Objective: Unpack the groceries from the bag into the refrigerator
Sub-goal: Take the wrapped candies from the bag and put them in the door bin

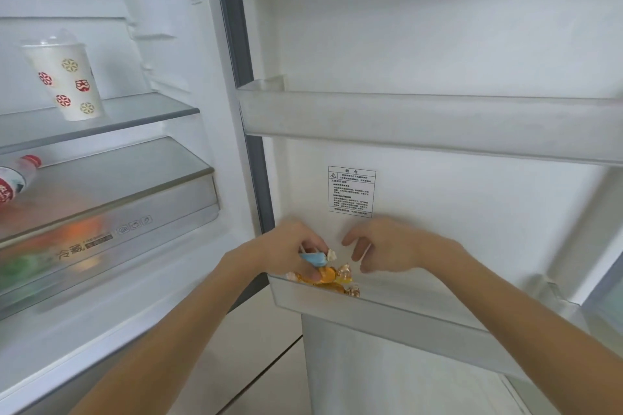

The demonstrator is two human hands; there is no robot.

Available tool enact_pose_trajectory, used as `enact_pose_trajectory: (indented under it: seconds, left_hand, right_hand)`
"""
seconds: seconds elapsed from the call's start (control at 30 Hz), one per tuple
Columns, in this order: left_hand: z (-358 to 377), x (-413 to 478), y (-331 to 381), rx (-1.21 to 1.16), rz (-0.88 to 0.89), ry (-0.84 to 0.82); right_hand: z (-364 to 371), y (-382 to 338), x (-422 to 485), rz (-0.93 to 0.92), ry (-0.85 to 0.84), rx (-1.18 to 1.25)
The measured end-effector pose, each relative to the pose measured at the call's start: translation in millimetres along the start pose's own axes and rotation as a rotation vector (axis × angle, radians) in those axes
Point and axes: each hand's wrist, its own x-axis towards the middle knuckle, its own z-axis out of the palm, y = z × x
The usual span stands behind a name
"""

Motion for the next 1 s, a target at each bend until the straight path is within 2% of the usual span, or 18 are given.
enact_pose_trajectory:
  seconds: [0.1,0.23,0.37,0.53,0.67,0.73,1.0]
  left_hand:
    - [7.1,9.0,1.8,-0.008,-0.018,-0.031]
    - [13.4,19.2,11.5,-0.197,-0.016,0.083]
    - [23.1,32.2,29.0,-0.295,0.005,0.048]
    - [44.4,56.6,51.0,-0.191,0.107,-0.025]
    - [51.5,66.7,43.5,0.059,0.151,-0.108]
    - [50.3,66.1,38.9,0.059,0.118,-0.127]
    - [26.3,24.7,39.5,0.060,0.022,0.015]
  right_hand:
    - [0.0,-4.2,-3.8,-0.036,0.002,0.029]
    - [10.5,-0.7,-5.1,-0.092,0.067,0.064]
    - [14.9,21.7,-11.6,0.010,0.018,0.108]
    - [18.4,47.0,-26.3,0.154,-0.056,0.103]
    - [26.7,46.8,-32.4,0.196,-0.012,-0.115]
    - [26.3,44.8,-33.5,0.207,-0.001,-0.124]
    - [9.0,30.1,-41.6,0.154,0.051,-0.151]
